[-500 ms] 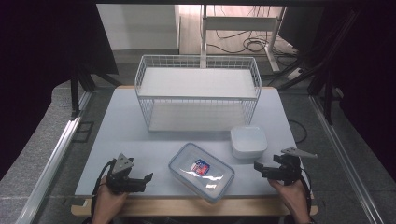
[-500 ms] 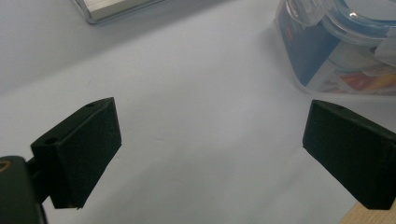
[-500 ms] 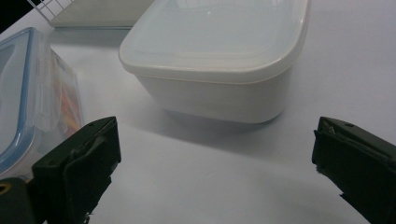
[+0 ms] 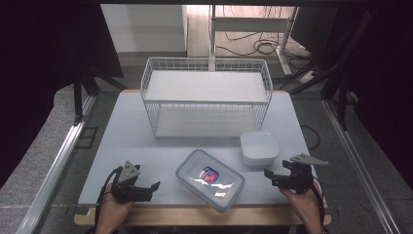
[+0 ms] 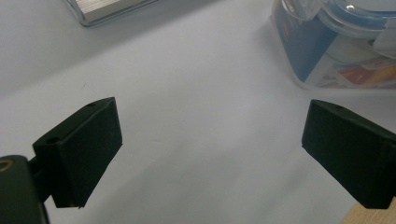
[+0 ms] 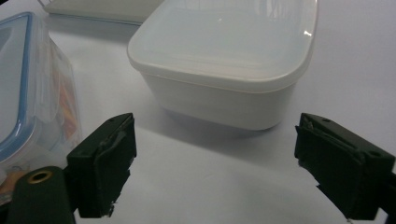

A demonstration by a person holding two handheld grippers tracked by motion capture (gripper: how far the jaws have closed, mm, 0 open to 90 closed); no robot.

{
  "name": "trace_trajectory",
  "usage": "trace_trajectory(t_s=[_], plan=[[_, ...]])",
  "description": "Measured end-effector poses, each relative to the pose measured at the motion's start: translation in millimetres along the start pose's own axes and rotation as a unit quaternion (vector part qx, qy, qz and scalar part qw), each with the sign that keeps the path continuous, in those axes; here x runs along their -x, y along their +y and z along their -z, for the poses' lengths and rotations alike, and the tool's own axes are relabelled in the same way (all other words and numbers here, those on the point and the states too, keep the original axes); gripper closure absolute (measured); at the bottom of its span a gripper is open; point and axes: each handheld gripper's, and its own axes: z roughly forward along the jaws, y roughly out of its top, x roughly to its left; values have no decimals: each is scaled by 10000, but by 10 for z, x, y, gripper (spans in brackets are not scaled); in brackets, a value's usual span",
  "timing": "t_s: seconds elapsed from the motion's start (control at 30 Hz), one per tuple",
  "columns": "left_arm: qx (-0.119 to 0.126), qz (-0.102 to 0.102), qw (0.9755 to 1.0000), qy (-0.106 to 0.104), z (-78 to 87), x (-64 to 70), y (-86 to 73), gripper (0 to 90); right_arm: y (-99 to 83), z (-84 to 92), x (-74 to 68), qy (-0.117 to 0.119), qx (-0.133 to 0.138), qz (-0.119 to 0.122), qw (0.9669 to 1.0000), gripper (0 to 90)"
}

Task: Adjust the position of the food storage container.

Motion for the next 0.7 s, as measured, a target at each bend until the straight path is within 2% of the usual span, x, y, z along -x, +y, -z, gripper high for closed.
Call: trace_trajectory(t_s=[0.17,0.3,0.47,0.5,0.53,0.57,0.6,0.7], plan=[[-5,31,10000,-44,-1,-8,-3,53,16,43,-22,-156,58,140,9998,224],[-18,92,9999,-119,-3,-1,2,57,28,78,-18,-148,91,151,9997,316],[-51,93,9998,-151,-11,6,5,59,56,107,-48,-32,72,288,9996,481],[-51,93,9998,-151,-11,6,5,59,56,107,-48,-32,72,288,9996,481],[-47,97,9998,-154,-11,5,5,59,77,110,-79,56,69,395,9992,553],[-47,97,9998,-154,-11,5,5,59,77,110,-79,56,69,395,9992,553],[-40,103,9998,-163,-10,3,5,60,93,98,-113,163,41,517,9985,638],[-56,95,9998,-157,-14,2,3,60,121,85,-172,294,-14,727,9969,754]])
